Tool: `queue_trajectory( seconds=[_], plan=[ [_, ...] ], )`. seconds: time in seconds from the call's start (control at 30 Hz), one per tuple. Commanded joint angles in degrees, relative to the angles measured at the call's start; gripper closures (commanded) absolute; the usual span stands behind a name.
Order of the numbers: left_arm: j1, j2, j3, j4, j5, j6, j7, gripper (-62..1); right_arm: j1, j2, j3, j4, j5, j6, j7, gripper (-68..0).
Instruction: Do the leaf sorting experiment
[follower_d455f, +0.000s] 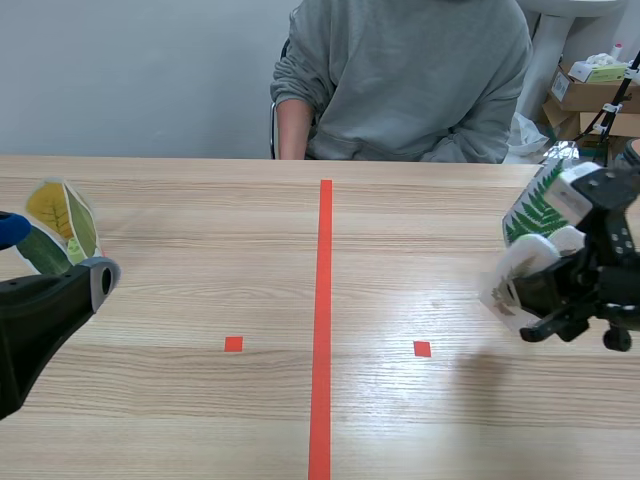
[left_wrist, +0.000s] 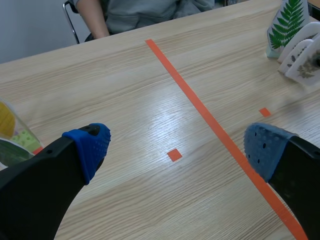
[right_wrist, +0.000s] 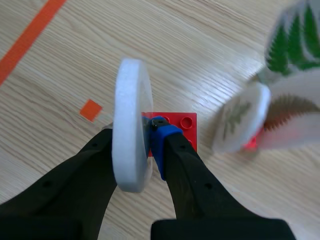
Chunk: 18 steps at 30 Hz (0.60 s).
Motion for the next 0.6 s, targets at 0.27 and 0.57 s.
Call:
queue_trajectory(
  seconds=[0.27, 0.57],
  plan=[
    [0.3, 0.0, -0.1, 0.5, -1.0, -0.1, -0.6, -57.2, -4.7, 0.3, 8.2, 0.3, 0.5, 0.2, 0.9, -3.3],
    [0.2, 0.0, -0.1, 0.5, -1.0, -0.1, -0.6, -57.2, -4.9, -1.6, 9.1, -0.3, -5.2, -1.4, 1.9, -3.7]
  ],
)
